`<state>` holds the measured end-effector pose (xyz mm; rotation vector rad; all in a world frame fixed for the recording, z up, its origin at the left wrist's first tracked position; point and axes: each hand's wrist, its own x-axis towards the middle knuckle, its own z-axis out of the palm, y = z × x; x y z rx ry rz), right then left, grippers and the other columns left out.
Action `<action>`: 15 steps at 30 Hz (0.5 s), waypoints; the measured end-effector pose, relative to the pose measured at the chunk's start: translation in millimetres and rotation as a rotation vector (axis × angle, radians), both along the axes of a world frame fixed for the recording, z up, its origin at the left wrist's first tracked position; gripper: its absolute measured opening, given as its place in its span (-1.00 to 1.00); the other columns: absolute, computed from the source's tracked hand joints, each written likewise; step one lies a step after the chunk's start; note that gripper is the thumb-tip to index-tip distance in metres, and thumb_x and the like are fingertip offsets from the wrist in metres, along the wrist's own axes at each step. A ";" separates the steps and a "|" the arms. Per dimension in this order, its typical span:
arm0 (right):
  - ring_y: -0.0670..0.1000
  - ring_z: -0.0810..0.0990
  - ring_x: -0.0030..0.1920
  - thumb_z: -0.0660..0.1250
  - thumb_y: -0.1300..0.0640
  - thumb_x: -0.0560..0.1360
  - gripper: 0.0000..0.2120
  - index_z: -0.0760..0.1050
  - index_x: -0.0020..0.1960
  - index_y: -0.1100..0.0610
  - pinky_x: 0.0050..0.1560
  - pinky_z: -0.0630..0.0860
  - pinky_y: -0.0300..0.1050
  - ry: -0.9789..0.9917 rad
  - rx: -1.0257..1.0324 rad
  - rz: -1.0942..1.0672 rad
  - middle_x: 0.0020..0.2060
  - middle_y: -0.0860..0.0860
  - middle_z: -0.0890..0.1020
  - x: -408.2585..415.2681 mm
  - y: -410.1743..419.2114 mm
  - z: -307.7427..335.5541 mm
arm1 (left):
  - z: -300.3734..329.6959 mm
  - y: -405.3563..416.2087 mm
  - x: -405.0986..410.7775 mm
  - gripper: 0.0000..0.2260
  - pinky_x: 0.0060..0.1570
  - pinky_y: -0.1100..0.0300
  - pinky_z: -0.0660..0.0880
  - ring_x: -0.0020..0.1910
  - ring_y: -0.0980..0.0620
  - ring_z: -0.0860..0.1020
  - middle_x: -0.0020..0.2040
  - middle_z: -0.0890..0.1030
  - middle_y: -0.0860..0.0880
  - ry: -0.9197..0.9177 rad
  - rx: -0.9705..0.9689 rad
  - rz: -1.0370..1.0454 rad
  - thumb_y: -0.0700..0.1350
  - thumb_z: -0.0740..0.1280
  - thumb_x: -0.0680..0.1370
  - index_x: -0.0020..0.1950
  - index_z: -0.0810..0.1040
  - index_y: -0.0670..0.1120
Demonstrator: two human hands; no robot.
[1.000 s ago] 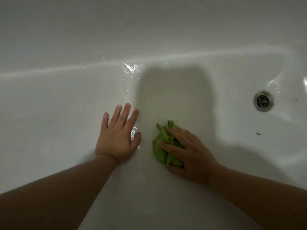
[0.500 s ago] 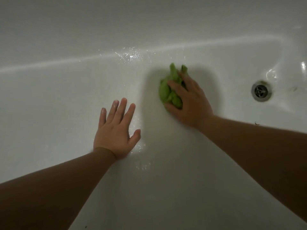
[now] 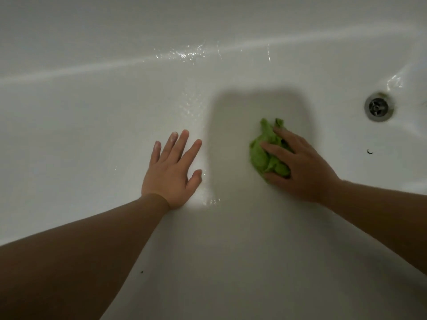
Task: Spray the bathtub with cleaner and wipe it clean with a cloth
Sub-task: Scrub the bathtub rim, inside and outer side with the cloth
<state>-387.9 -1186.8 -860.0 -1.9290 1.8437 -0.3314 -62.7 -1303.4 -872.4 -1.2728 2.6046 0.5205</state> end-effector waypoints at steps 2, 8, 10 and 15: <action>0.27 0.35 0.51 0.36 -0.25 0.50 -0.40 0.45 0.49 -0.07 0.43 0.40 0.25 -0.051 0.011 0.092 0.57 0.16 0.30 18.1 31.1 10.7 | -0.1 -1.7 1.6 -0.41 0.61 -0.13 -0.21 0.66 0.00 -0.22 0.70 -0.13 0.02 -0.005 -0.002 0.010 0.20 -0.01 0.66 0.69 -0.03 0.16; 0.22 0.22 0.60 0.28 -0.30 0.53 -0.38 0.36 0.55 -0.14 0.56 0.20 0.14 -0.061 0.069 0.423 0.61 0.14 0.25 92.3 -16.0 5.6 | 3.4 -6.5 26.1 -0.42 0.60 -0.13 -0.27 0.66 -0.01 -0.23 0.70 -0.14 0.00 -0.018 0.010 0.048 0.22 -0.03 0.68 0.69 -0.04 0.15; 0.24 0.25 0.57 0.30 -0.28 0.53 -0.37 0.35 0.55 -0.13 0.54 0.25 0.20 -0.018 0.072 0.336 0.60 0.12 0.24 95.0 -35.2 2.1 | 5.2 -7.8 39.6 -0.42 0.60 -0.14 -0.25 0.66 -0.01 -0.23 0.70 -0.13 0.00 -0.015 0.015 0.068 0.22 -0.03 0.68 0.69 -0.02 0.14; 0.30 0.41 0.28 0.25 -0.23 0.51 -0.42 0.39 0.47 -0.04 0.25 0.50 0.32 -0.037 0.081 0.114 0.43 0.19 0.42 92.5 -23.7 8.8 | 6.9 -9.9 63.0 -0.42 0.60 -0.11 -0.25 0.65 0.02 -0.27 0.69 -0.17 0.03 -0.012 0.054 0.094 0.23 -0.05 0.69 0.69 -0.03 0.12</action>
